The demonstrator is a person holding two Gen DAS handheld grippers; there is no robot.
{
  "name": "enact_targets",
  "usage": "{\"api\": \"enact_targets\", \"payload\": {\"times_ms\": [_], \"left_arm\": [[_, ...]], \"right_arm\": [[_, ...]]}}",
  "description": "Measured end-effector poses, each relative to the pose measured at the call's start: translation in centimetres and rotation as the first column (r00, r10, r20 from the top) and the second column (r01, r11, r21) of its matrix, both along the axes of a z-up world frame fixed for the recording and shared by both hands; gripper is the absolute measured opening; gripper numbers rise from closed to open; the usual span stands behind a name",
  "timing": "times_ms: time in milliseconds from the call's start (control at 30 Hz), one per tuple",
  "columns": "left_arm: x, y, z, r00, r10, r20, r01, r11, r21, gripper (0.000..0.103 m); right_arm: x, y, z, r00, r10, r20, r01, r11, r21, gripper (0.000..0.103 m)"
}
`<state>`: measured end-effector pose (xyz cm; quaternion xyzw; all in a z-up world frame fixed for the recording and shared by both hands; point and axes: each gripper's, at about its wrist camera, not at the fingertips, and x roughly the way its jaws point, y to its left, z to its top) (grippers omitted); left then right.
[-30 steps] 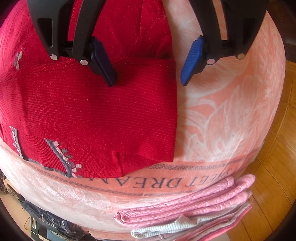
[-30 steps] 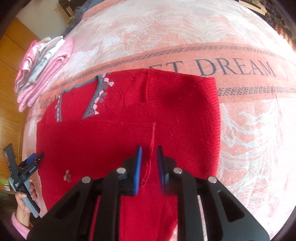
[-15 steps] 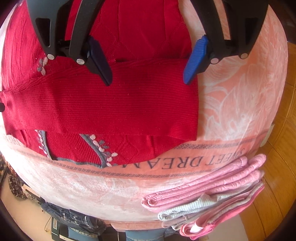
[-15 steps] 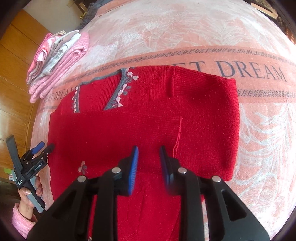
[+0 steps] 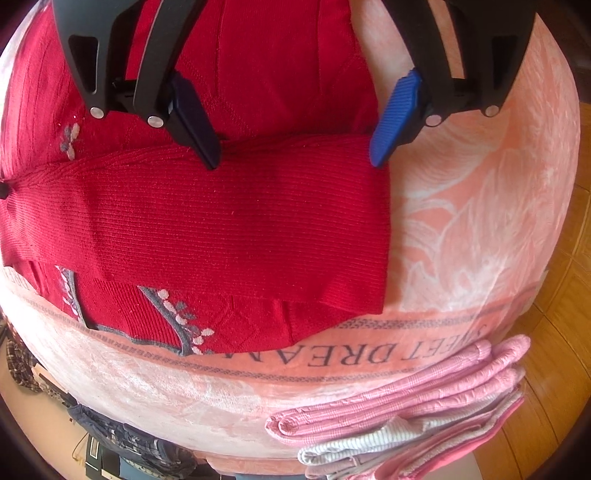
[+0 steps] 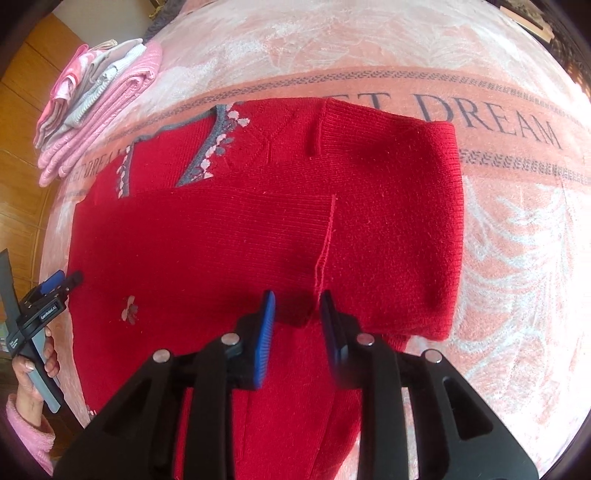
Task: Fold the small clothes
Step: 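Move both tools down to the ribbed hem of the sweater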
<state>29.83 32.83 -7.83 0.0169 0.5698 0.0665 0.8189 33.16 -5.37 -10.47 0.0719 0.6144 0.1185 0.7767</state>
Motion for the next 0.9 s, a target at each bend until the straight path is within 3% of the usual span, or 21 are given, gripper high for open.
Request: {"api": "enact_targets", "payload": {"times_ms": [133,367,500,700,900], "left_arm": [[-2.9,0.7,3.5,1.000,-0.023,0.000,0.023,0.999,-0.039,0.084],[-12.6,2.1,6.3,0.993,-0.081,-0.087,0.076,0.995,-0.058,0.086],[-17.8,3.3,7.1,0.990,-0.038,-0.138,0.024,0.994,-0.104,0.086],[-23.9,3.6,6.3,0.982,-0.024,-0.186,-0.008,0.986,-0.168,0.086],[-27.6,2.8,2.2,0.957,-0.049,-0.287,0.005,0.988,-0.154,0.086]], "right_arm": [[-3.2,-0.3,2.8,0.999,0.033,0.027,-0.033,0.999,0.007,0.032],[-12.5,-1.5,5.4,0.998,0.064,-0.012,-0.063,0.996,0.069,0.033],[-17.8,-1.8,6.8,0.998,0.063,-0.012,-0.062,0.995,0.083,0.038],[-24.1,-2.7,5.8,0.998,0.040,-0.049,-0.035,0.995,0.093,0.042],[-28.4,-2.1,3.0,0.993,0.043,-0.111,-0.035,0.997,0.068,0.043]]}}
